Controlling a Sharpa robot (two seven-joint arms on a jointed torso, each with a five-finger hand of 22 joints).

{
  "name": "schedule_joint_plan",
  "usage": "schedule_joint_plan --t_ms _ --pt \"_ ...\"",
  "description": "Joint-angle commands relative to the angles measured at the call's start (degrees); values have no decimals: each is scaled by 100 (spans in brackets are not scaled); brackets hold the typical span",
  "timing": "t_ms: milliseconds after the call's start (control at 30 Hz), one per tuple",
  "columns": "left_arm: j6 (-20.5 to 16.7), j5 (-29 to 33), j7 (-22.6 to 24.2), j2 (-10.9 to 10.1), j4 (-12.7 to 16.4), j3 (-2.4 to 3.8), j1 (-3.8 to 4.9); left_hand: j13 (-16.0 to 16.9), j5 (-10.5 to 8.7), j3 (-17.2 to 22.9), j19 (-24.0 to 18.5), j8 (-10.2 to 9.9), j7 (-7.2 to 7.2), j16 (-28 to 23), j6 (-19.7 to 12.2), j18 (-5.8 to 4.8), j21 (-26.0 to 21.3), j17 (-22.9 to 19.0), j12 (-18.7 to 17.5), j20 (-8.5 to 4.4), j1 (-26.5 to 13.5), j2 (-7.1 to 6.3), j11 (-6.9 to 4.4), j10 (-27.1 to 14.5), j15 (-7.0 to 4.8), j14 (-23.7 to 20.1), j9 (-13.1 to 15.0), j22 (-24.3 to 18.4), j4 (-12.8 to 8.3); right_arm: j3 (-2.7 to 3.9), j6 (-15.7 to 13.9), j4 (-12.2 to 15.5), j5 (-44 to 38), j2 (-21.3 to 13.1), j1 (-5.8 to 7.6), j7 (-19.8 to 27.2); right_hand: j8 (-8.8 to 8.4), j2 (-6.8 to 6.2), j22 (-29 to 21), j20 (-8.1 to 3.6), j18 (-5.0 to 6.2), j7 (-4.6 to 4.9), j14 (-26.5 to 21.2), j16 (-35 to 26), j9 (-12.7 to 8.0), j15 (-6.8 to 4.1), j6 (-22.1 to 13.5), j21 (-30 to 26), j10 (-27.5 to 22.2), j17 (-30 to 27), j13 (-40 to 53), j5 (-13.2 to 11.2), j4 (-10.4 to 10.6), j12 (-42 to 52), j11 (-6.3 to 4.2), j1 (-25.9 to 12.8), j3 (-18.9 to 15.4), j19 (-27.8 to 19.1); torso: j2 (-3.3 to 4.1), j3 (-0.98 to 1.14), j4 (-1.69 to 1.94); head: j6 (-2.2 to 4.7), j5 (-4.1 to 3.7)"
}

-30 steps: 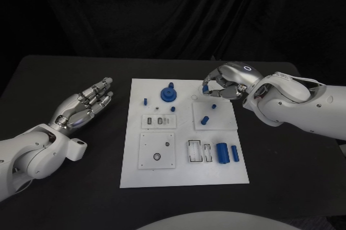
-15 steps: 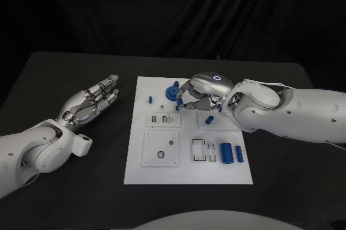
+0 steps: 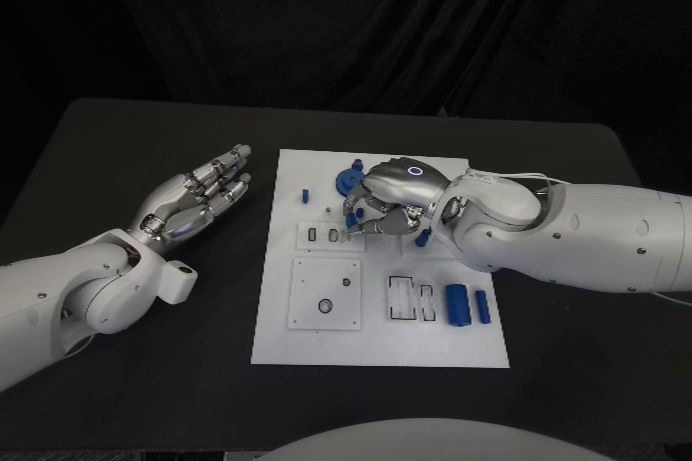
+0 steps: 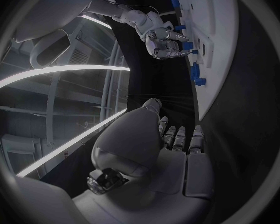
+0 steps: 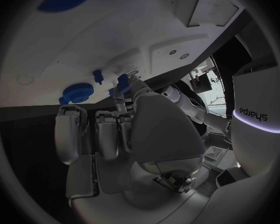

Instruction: Assemble the parts on the task board

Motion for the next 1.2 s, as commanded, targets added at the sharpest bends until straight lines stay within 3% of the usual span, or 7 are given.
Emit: schedule_joint_plan --t_ms 33,267,367,533,1200 --pt "106 -2 620 10 4 4 -8 -7 -18 12 5 14 16 -21 -8 29 -35 -5 -9 29 -52 15 36 3 47 -3 1 -5 -6 4 180 26 -226 7 -25 -266 84 -9 1271 19 44 -87 600 38 440 19 84 -9 596 1509 1509 30 -1 15 52 -48 -37 205 2 -6 14 -11 -12" --pt "109 -2 618 -3 17 4 -9 -7 -21 12 5 15 12 -21 -2 29 -35 -5 -8 31 -52 14 38 5 48 -3 2 -5 -6 4 190 46 -296 -11 -34 -389 64 -17 1271 27 43 -81 600 38 446 26 76 -6 596 1509 1509 106 -24 15 58 -45 -42 209 1 -6 1 -37 13" --pt "112 -2 616 -1 18 4 -9 -7 -21 12 5 15 12 -21 -2 29 -35 -5 -8 31 -52 14 38 5 48 -3 2 -5 -6 4 191 52 -334 -23 -37 -428 63 -18 1271 28 43 -79 600 38 446 27 75 -6 596 1509 1509 112 -26 15 59 -45 -42 209 4 -7 -20 -32 39" --pt "116 -2 616 6 14 4 -9 -6 -32 12 5 15 8 -21 -2 31 -35 -5 -8 34 -52 12 39 7 49 -3 2 -5 -9 4 219 65 -362 -44 -42 -477 56 -21 1269 29 45 -76 600 38 446 28 70 -12 596 1509 1509 129 -31 15 62 -44 -44 206 -6 -10 3 -51 30" --pt "123 -2 606 19 -6 4 -10 -5 -54 14 5 15 3 -21 -3 33 -35 -5 -6 38 -49 12 44 12 50 -3 2 -5 -14 3 462 127 -373 -136 -74 -525 -14 -45 1236 46 69 -49 582 -24 445 46 10 -108 596 1462 1509 200 -48 15 82 -101 -74 158 -9 -12 -1 -78 33"
